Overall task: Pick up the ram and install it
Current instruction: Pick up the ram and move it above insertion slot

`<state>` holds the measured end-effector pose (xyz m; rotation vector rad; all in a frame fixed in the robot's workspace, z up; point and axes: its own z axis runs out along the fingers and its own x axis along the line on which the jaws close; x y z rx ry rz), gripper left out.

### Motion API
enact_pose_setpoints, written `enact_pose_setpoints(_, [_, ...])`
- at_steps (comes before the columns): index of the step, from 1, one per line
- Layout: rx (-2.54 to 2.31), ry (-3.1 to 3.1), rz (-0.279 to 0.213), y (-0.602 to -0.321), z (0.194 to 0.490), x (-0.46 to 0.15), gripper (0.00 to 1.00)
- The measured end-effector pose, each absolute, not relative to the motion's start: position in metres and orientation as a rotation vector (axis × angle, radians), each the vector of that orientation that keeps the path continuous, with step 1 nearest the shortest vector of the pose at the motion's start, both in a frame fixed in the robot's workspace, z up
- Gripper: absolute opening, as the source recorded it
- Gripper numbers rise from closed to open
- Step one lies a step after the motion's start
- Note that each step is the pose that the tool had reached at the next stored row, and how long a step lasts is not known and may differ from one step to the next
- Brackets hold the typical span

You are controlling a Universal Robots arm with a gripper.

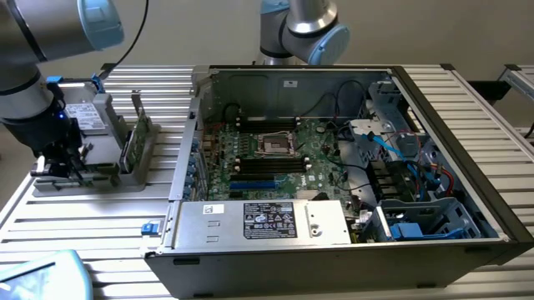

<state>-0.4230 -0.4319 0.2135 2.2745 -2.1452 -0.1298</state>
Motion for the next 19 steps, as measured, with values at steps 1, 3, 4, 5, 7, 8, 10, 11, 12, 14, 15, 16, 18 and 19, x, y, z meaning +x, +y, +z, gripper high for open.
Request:
enact_pose_setpoints(1, [2.269, -2.151, -0.13, -0.432, 0.212, -0.423, 0.31])
enact_pose_setpoints(3, [2.259, -2.162, -0.13, -0.432, 0.21, -0.423, 0.31])
enact_pose_setpoints(4, [2.255, -2.166, -0.13, -0.432, 0.209, -0.423, 0.31])
enact_pose_setpoints(5, [2.252, -2.169, -0.129, -0.432, 0.208, -0.423, 0.31])
enact_pose_setpoints(7, [2.246, -2.174, -0.127, -0.432, 0.206, -0.423, 0.31])
enact_pose_setpoints(8, [2.244, -2.175, -0.126, -0.432, 0.205, -0.423, 0.31])
enact_pose_setpoints(10, [2.24, -2.177, -0.124, -0.433, 0.204, -0.423, 0.31])
enact_pose_setpoints(11, [2.239, -2.178, -0.123, -0.433, 0.203, -0.423, 0.31])
enact_pose_setpoints(12, [2.237, -2.179, -0.122, -0.433, 0.202, -0.423, 0.31])
enact_pose_setpoints(14, [2.235, -2.182, -0.122, -0.433, 0.2, -0.423, 0.31])
enact_pose_setpoints(15, [2.234, -2.183, -0.122, -0.434, 0.199, -0.423, 0.31])
enact_pose_setpoints(16, [2.233, -2.183, -0.122, -0.434, 0.198, -0.423, 0.31])
enact_pose_setpoints(18, [2.231, -2.185, -0.122, -0.434, 0.197, -0.423, 0.31])
enact_pose_setpoints(19, [2.23, -2.186, -0.122, -0.434, 0.197, -0.423, 0.31])
